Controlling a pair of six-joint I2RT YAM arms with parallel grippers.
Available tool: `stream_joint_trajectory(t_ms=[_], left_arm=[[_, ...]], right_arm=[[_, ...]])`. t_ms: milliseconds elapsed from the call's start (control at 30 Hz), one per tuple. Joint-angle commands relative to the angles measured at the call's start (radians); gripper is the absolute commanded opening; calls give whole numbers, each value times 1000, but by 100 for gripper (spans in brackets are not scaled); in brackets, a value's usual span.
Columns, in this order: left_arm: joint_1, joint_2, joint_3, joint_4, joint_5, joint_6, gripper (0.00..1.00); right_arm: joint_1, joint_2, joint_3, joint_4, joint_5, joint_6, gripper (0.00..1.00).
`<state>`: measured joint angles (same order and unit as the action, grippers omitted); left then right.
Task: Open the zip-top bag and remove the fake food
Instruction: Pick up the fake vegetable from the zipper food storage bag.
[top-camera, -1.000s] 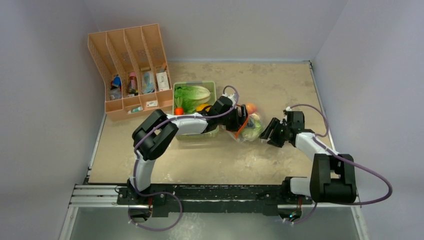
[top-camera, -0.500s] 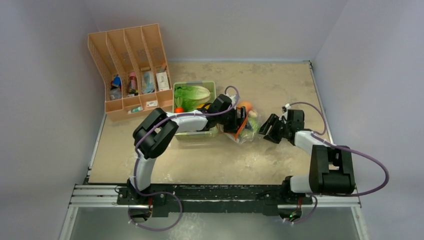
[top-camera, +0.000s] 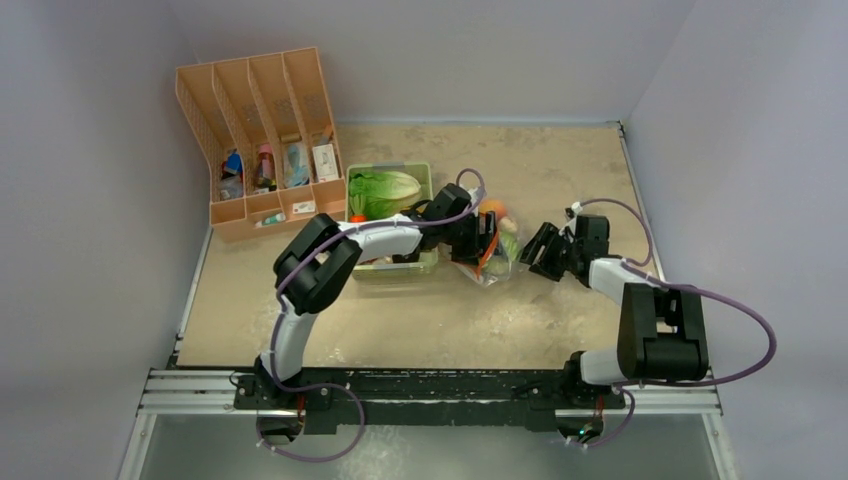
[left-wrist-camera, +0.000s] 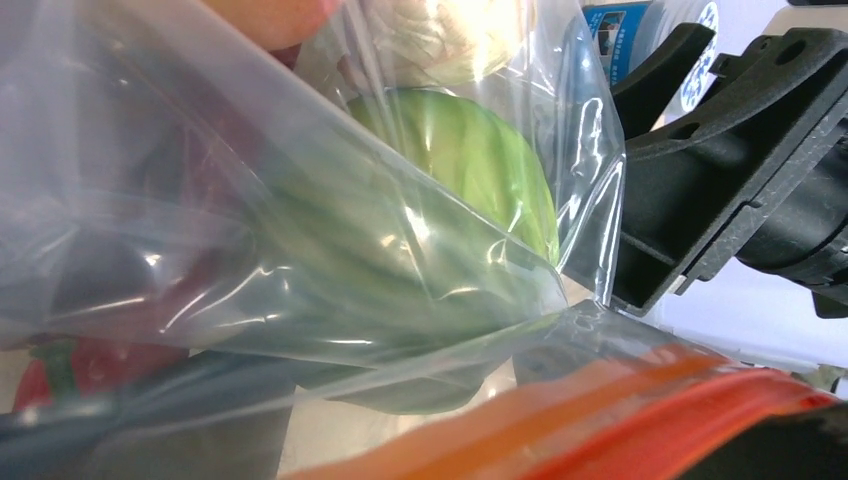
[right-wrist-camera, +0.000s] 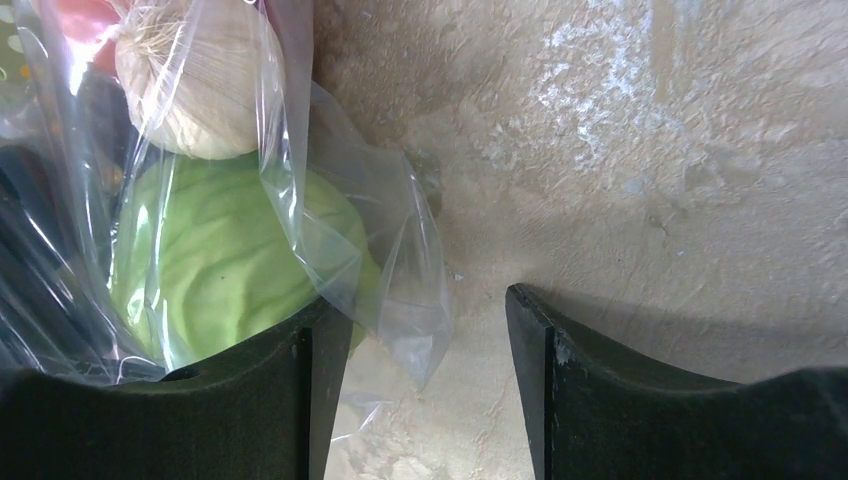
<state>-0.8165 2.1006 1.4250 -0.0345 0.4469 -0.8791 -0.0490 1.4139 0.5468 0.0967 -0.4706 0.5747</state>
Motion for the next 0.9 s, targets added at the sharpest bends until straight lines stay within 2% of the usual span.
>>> stream_joint_trajectory(t_ms=[0,33,67,200,300,567,600,667,700,767,867], left_arm=[[-76,-10,1,272,118,-81,51],[-76,-14,-14,303,117,-98,42],[-76,-20,-26,324,115,-112,38],[-74,-41,-31,250,56,-73,37],[-72,-66,-29,176,13,-16,26],[-69,-108,-52,111,-20,32,19],[-69,-114,-55,112,-20,34,20],[-70,-122,-62,112,-19,45,35],[-69,-126,-63,113,-19,47,37],[-69,-133,-65,109,-31,50,41],[-67,-133,-67,111,-44,42,55]], right_arm=[[34,2,-1,-10,-103,5,65],[34,5,1,-12,-103,7,65],[34,3,2,-18,-98,8,65],[34,-42,19,-77,-37,9,67],[34,-93,38,-126,26,17,69],[32,-214,100,-246,310,48,77],[31,-221,108,-259,326,49,78],[31,-235,120,-274,352,48,79],[32,-241,121,-275,351,48,79],[31,-246,114,-258,321,46,80],[31,-225,100,-229,241,23,79]])
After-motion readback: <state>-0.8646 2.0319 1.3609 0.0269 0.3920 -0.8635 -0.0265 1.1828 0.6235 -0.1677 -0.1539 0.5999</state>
